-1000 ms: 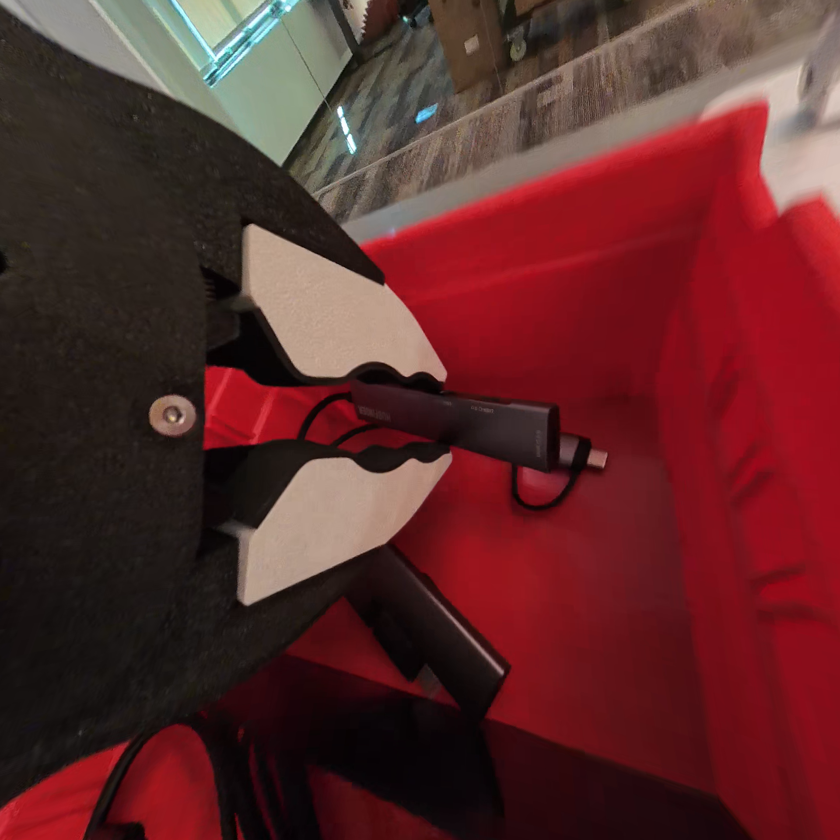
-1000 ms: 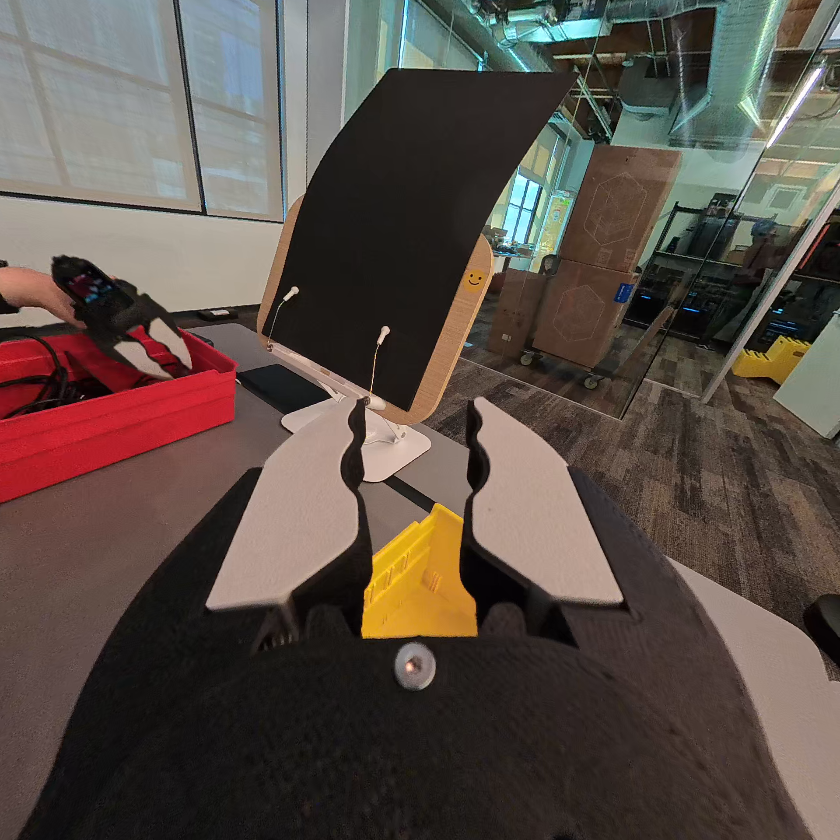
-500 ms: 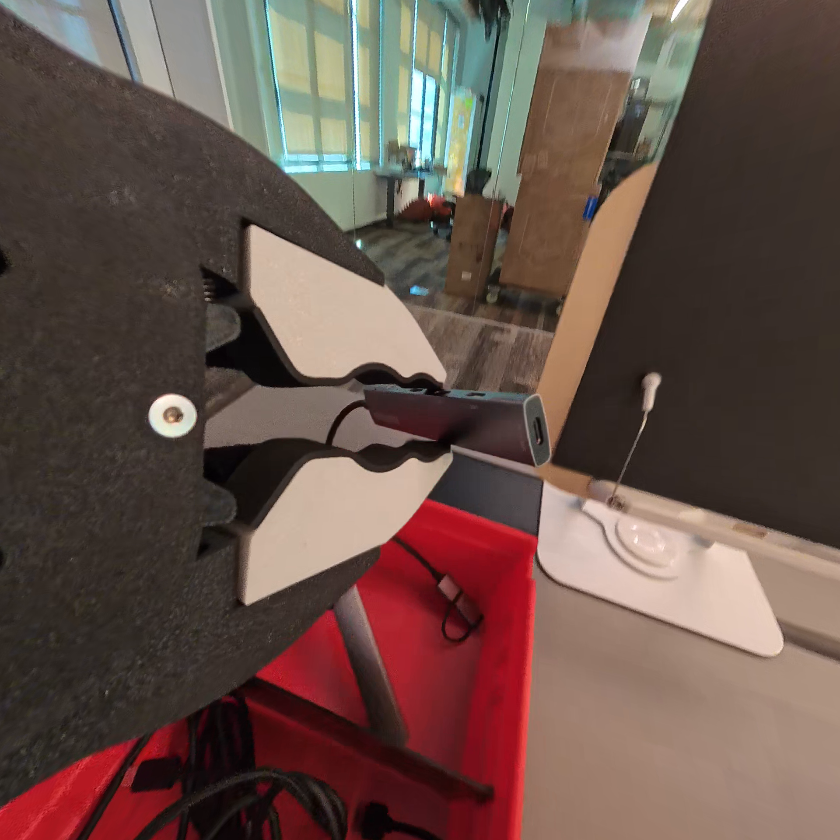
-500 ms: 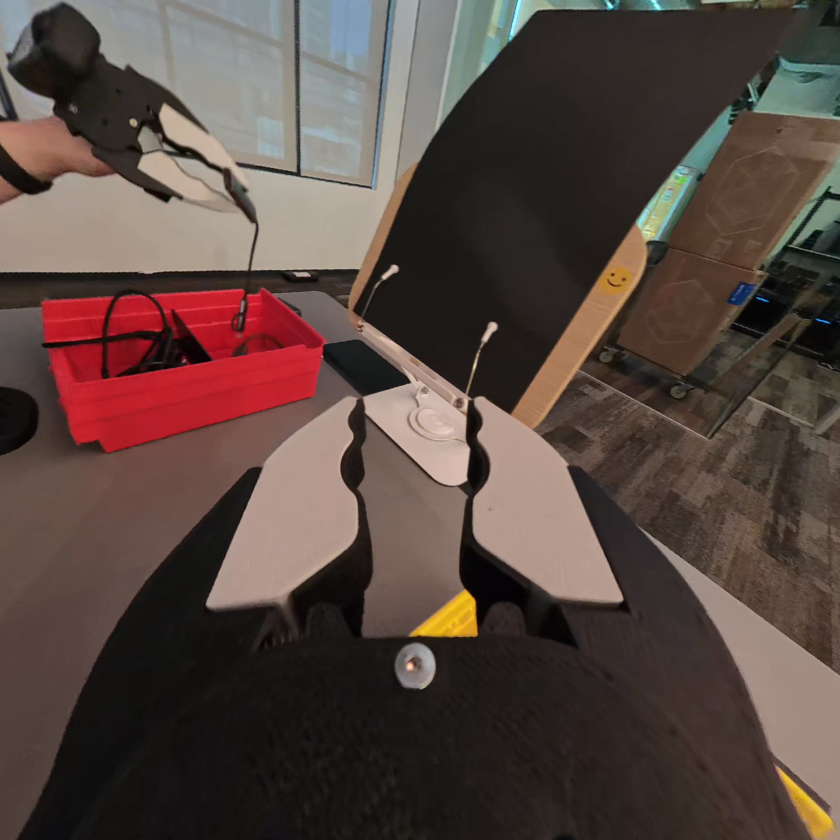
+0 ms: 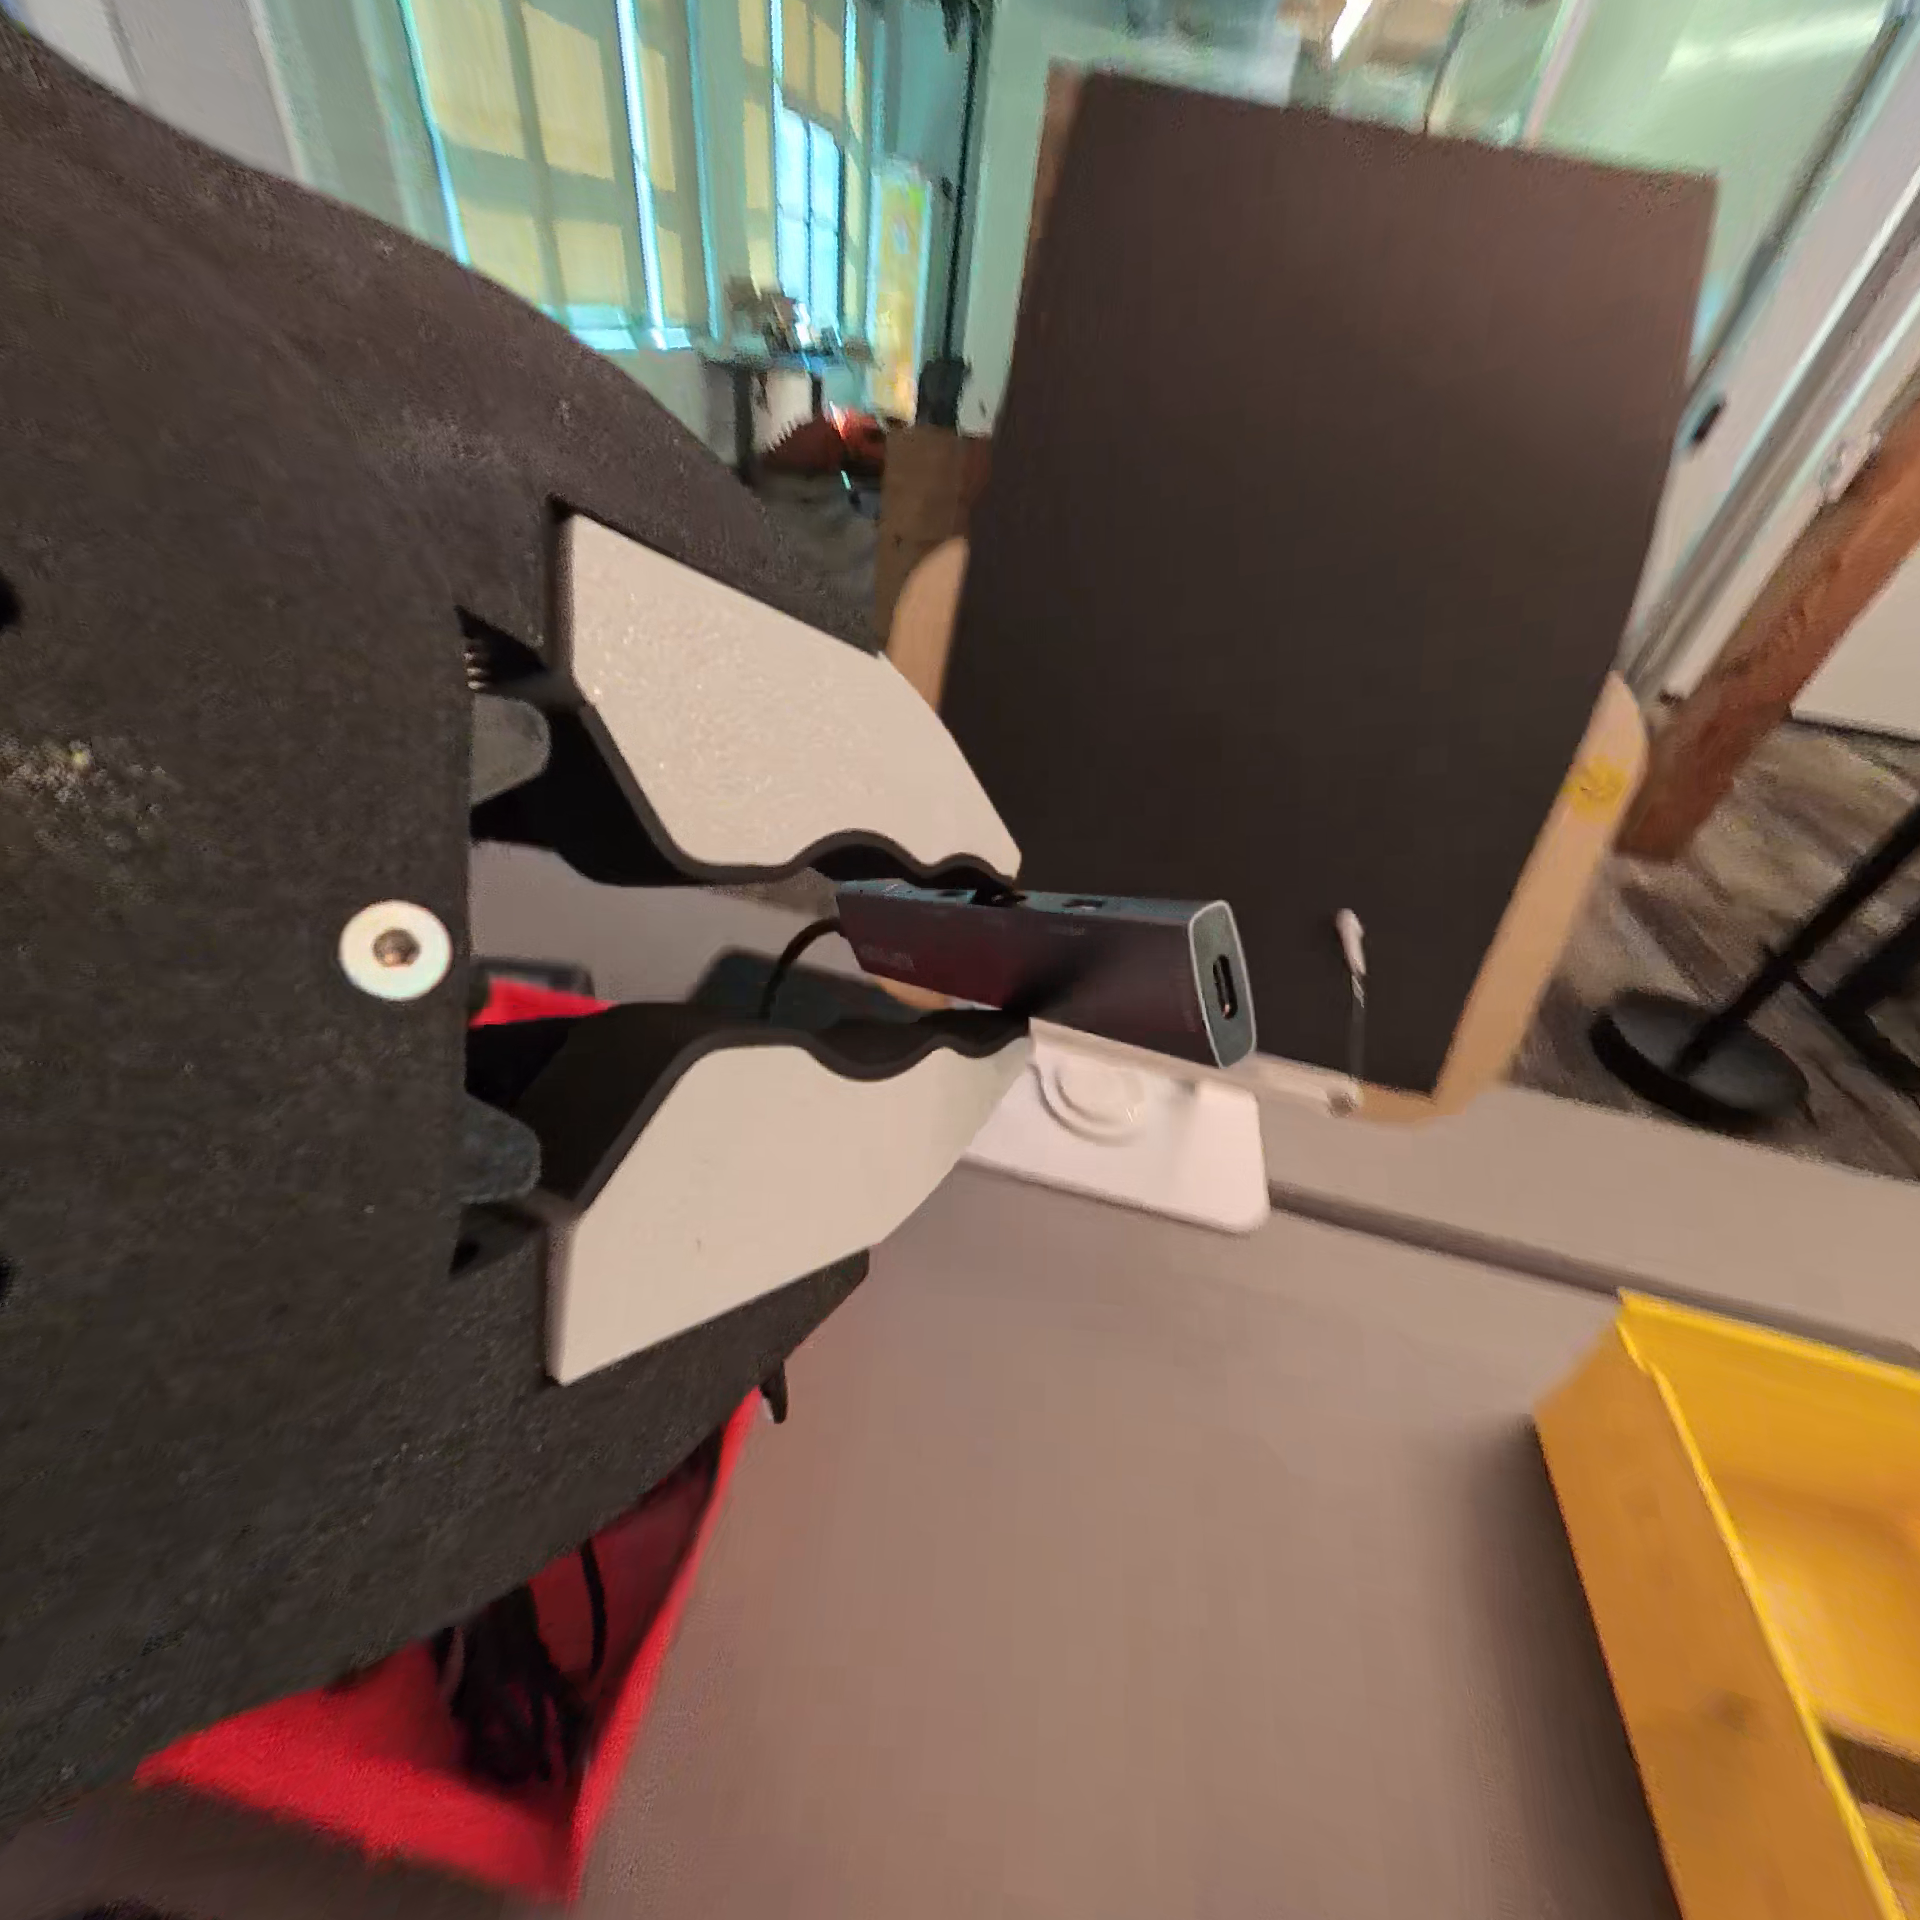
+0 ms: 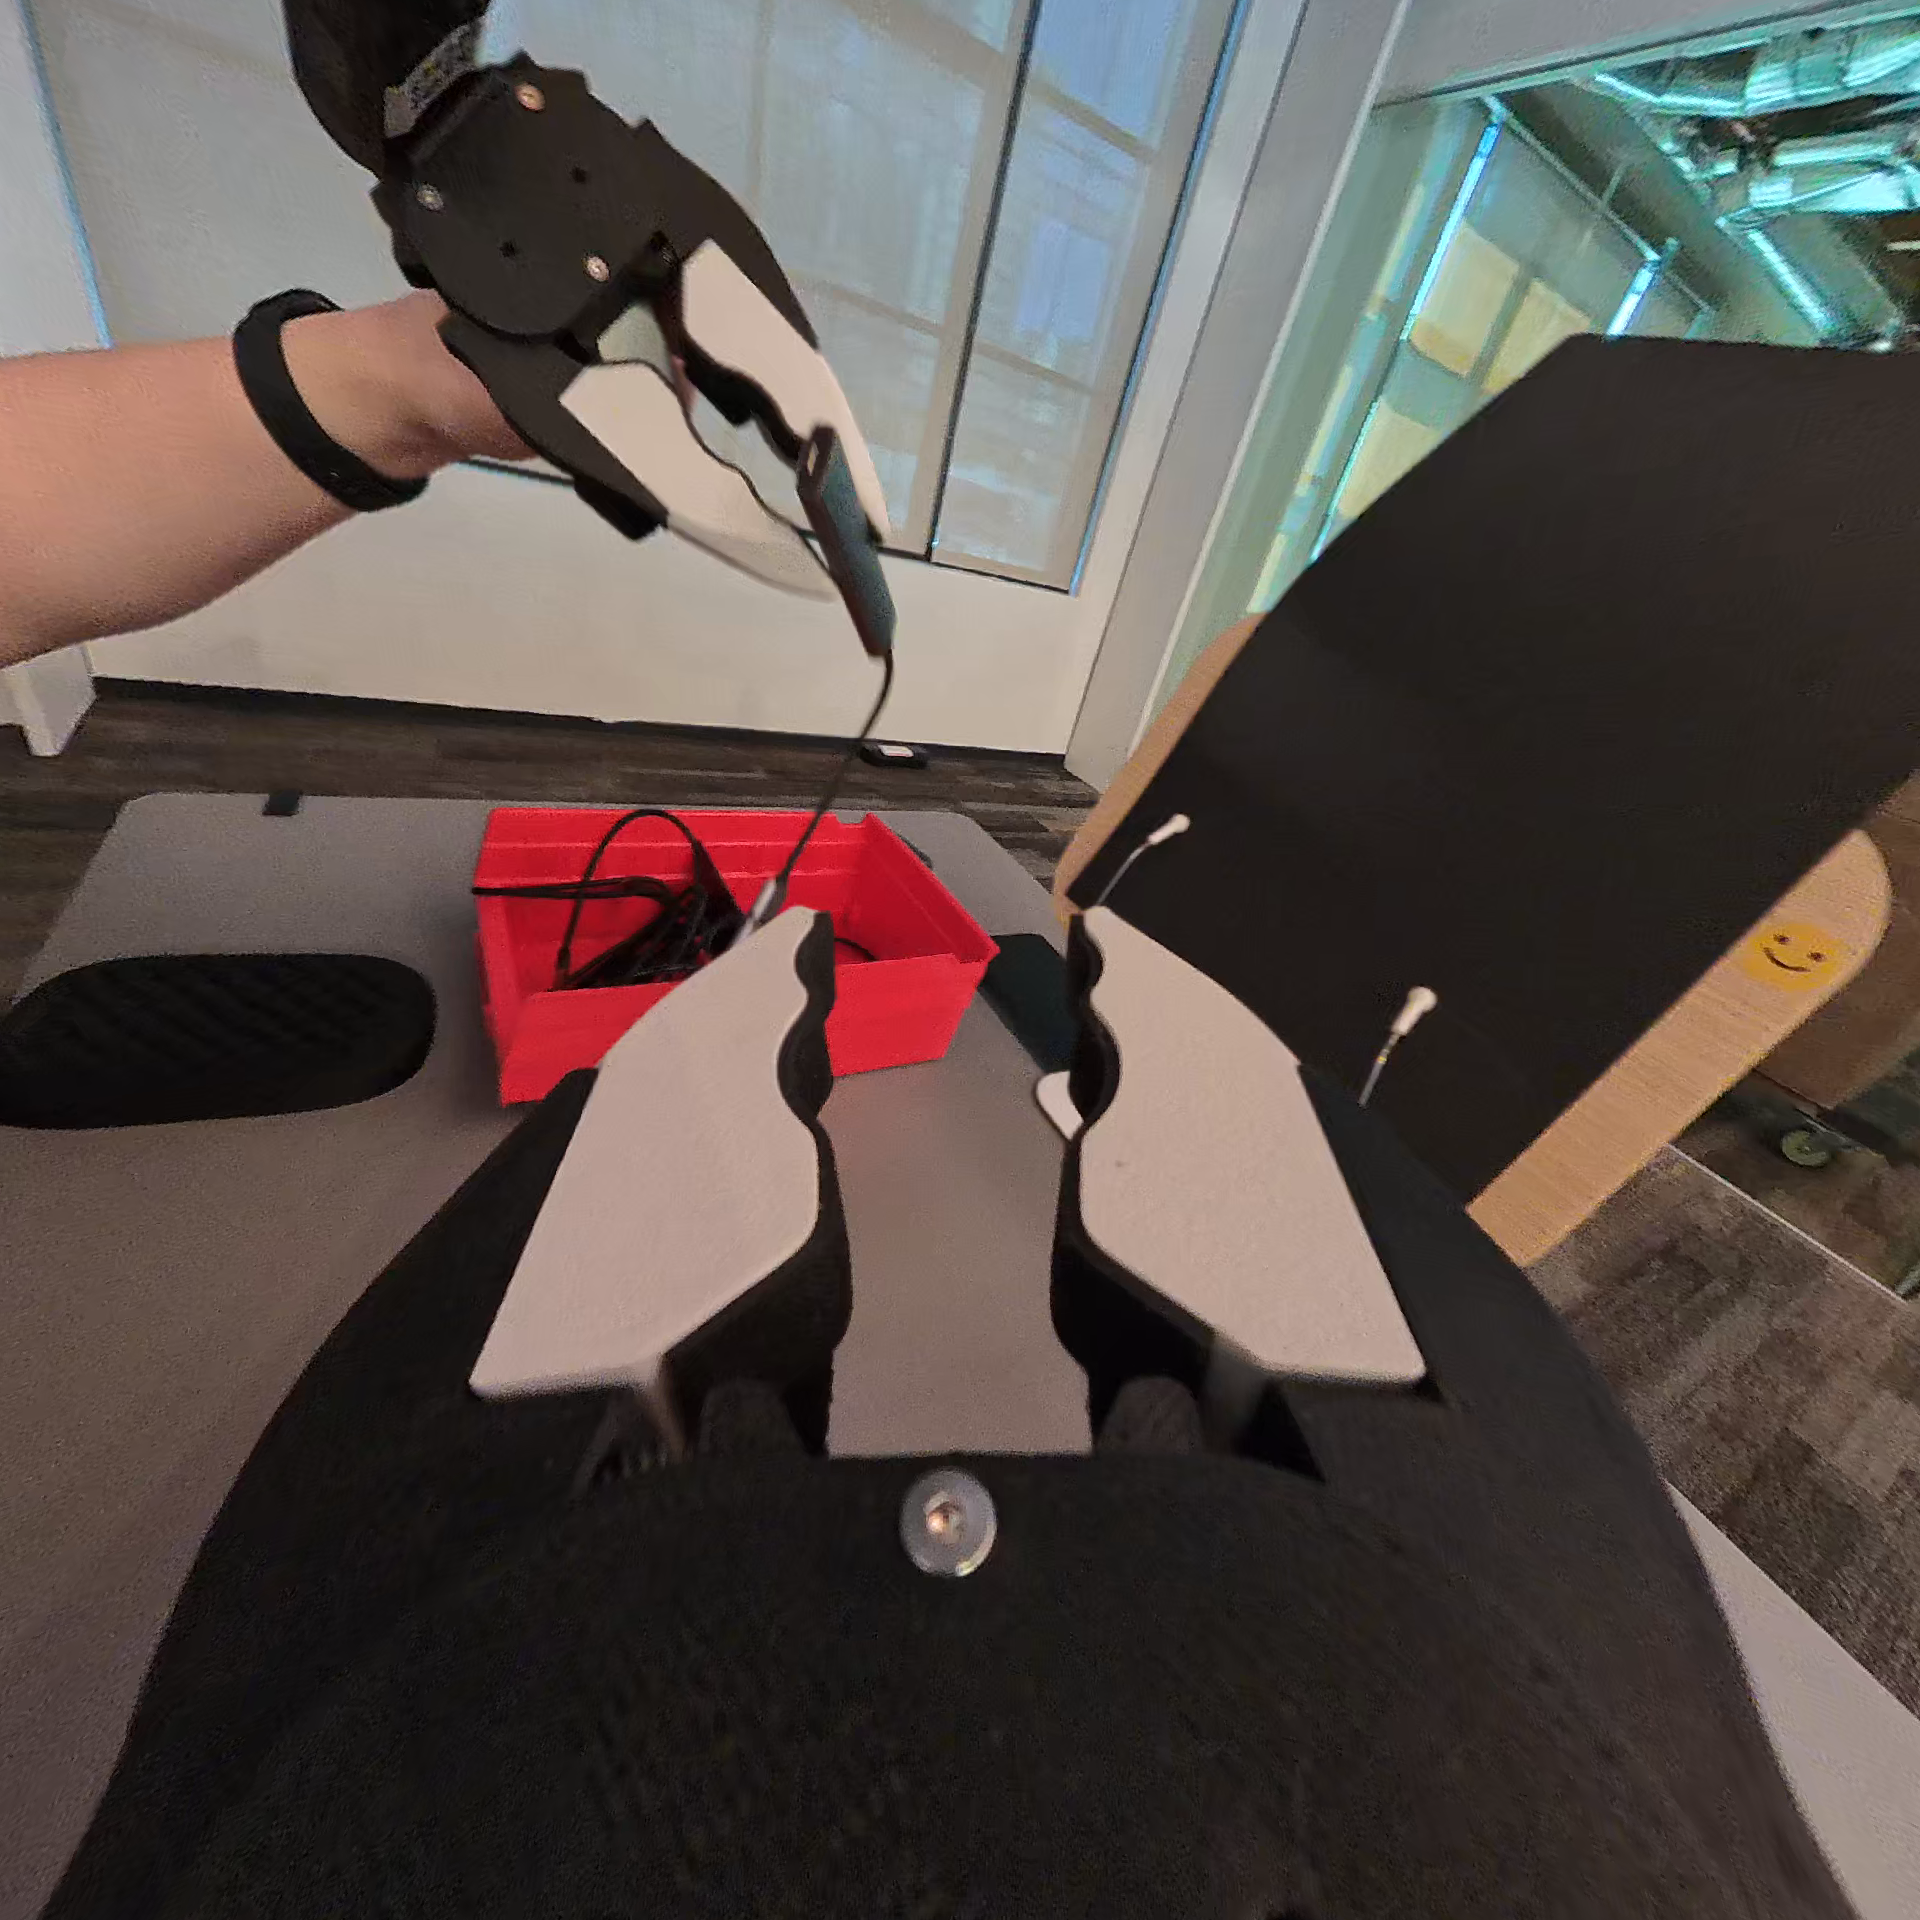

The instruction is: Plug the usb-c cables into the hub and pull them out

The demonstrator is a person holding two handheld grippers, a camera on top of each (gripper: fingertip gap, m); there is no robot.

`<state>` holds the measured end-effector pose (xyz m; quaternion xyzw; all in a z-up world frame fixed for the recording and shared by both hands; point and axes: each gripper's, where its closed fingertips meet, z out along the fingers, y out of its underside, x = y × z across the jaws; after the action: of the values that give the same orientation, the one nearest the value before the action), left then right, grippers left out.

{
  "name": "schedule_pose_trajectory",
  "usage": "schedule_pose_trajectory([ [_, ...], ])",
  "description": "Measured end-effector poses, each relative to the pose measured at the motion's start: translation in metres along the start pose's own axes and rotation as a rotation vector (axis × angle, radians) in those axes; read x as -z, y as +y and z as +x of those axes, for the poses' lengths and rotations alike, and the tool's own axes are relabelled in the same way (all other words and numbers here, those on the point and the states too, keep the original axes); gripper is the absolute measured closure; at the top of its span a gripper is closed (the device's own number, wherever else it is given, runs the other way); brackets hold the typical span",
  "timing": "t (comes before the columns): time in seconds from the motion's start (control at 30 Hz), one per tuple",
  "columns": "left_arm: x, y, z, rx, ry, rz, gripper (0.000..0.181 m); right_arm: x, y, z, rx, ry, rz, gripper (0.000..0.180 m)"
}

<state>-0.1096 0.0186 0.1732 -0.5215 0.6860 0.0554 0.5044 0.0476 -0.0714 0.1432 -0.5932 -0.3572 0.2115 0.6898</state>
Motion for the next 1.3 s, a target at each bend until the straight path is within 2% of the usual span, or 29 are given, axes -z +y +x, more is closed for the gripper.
schedule_pose_trajectory([
  [0.07,-0.011,-0.019,0.032,0.023,0.093,0.002,0.159,-0.003,-0.002,-0.011,-0.005,-0.034,-0.011,0.136],
  [0.2,-0.037,-0.036,0.073,0.006,0.127,-0.042,0.159,-0.023,-0.003,-0.036,-0.168,-0.1,-0.004,0.132],
  [0.37,-0.07,-0.055,0.112,0.0,0.16,-0.061,0.159,-0.053,0.032,-0.036,-0.209,-0.003,-0.097,0.129],
  [0.4,-0.077,-0.055,0.116,0.005,0.159,-0.074,0.159,-0.056,0.043,-0.036,-0.221,-0.01,-0.139,0.138],
  [0.43,-0.083,-0.053,0.12,0.009,0.156,-0.098,0.16,-0.056,0.048,-0.032,-0.243,-0.002,-0.153,0.164],
  [0.5,-0.091,-0.05,0.126,0.022,0.167,-0.095,0.16,-0.055,0.054,-0.026,-0.232,-0.011,-0.157,0.169],
  [0.67,-0.079,-0.05,0.146,0.226,0.314,0.054,0.159,-0.044,0.051,-0.039,-0.237,-0.271,-0.106,0.169],
  [0.83,-0.059,-0.054,0.184,0.457,0.579,0.179,0.149,-0.021,0.032,-0.062,-0.133,-0.51,0.008,0.17],
  [0.87,-0.057,-0.056,0.191,0.468,0.599,0.189,0.153,-0.016,0.029,-0.071,-0.084,-0.571,0.051,0.17],
  [0.9,-0.057,-0.058,0.195,0.474,0.601,0.205,0.17,-0.013,0.027,-0.075,-0.051,-0.59,0.072,0.17],
  [1.0,-0.062,-0.062,0.199,0.504,0.527,0.231,0.171,-0.018,0.027,-0.068,-0.083,-0.541,0.066,0.167],
  [1.13,-0.074,-0.06,0.172,0.765,0.327,0.292,0.172,-0.039,0.023,-0.025,-0.233,-0.208,0.127,0.141],
  [1.2,-0.08,-0.055,0.158,0.897,0.236,0.336,0.172,-0.048,0.029,-0.021,-0.379,-0.155,0.112,0.139],
  [1.3,-0.093,-0.04,0.147,0.939,0.077,0.321,0.172,-0.069,0.052,-0.033,-0.517,-0.123,0.012,0.129],
])
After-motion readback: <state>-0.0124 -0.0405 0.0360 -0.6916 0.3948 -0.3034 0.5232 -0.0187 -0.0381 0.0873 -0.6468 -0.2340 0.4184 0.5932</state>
